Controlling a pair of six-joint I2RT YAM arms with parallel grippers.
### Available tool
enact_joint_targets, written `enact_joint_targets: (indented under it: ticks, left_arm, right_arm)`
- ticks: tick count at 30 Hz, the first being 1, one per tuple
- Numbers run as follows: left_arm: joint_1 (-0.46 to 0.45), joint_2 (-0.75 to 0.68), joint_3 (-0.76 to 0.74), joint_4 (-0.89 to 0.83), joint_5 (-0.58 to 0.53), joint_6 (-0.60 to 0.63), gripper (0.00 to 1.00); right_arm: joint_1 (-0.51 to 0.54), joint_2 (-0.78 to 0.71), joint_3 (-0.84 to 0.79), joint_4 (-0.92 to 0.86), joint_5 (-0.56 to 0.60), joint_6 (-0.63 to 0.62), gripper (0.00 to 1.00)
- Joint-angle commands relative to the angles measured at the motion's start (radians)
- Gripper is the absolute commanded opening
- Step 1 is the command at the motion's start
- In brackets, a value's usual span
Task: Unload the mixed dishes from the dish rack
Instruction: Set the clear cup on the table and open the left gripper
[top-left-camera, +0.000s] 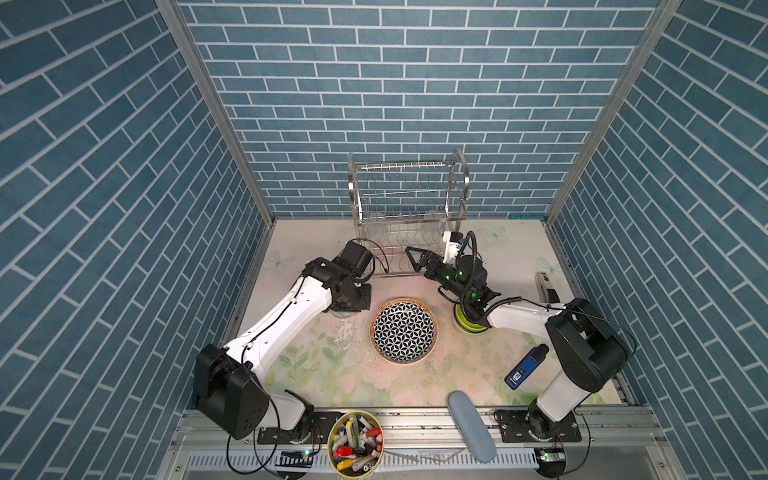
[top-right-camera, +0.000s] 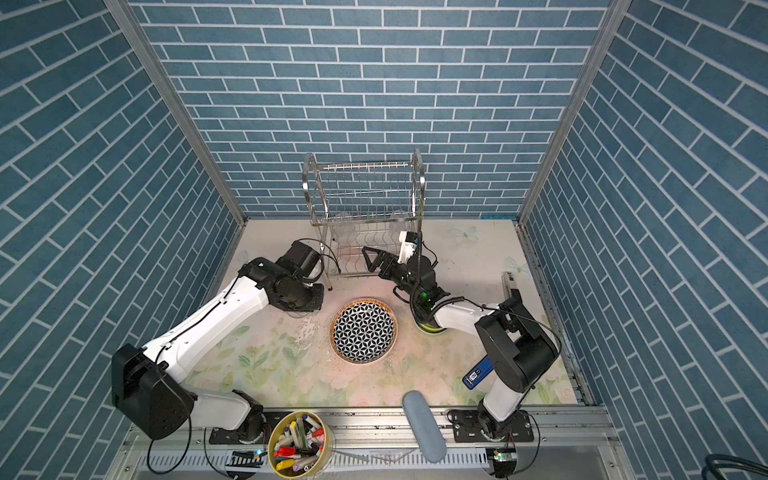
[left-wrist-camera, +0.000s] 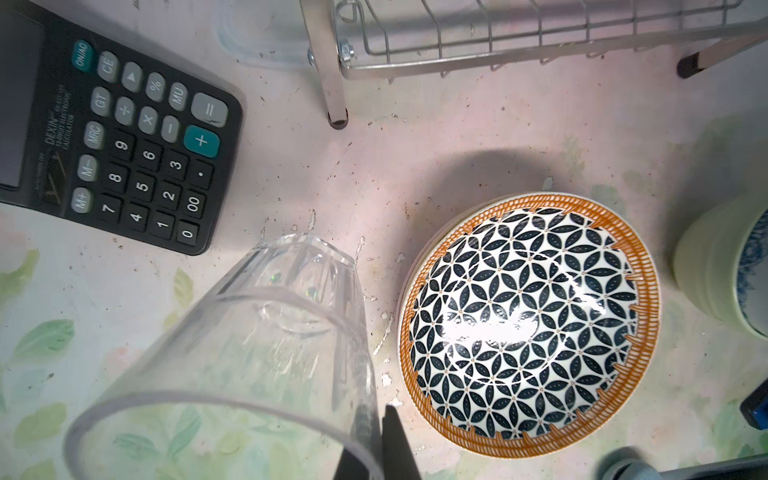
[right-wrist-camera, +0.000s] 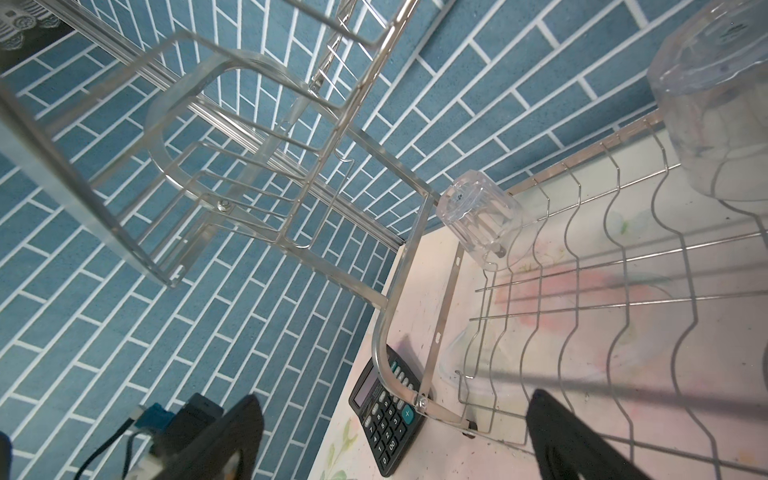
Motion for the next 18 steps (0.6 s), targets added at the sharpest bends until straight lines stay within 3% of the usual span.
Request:
enact_joint_targets:
  ticks: [1,18]
  left_arm:
    - [0.006,0.035,-0.025,0.016,0.016,0.032,0.0]
    - [0.005,0.178,-0.057,0.096,0.064,0.05,0.02]
  right_arm:
    - [0.0,-0.024,-0.02,0.004,0.009,-0.029,0.99]
    - [-0.006,-0.022,-0.043,0.013,0.022,-0.032,0.99]
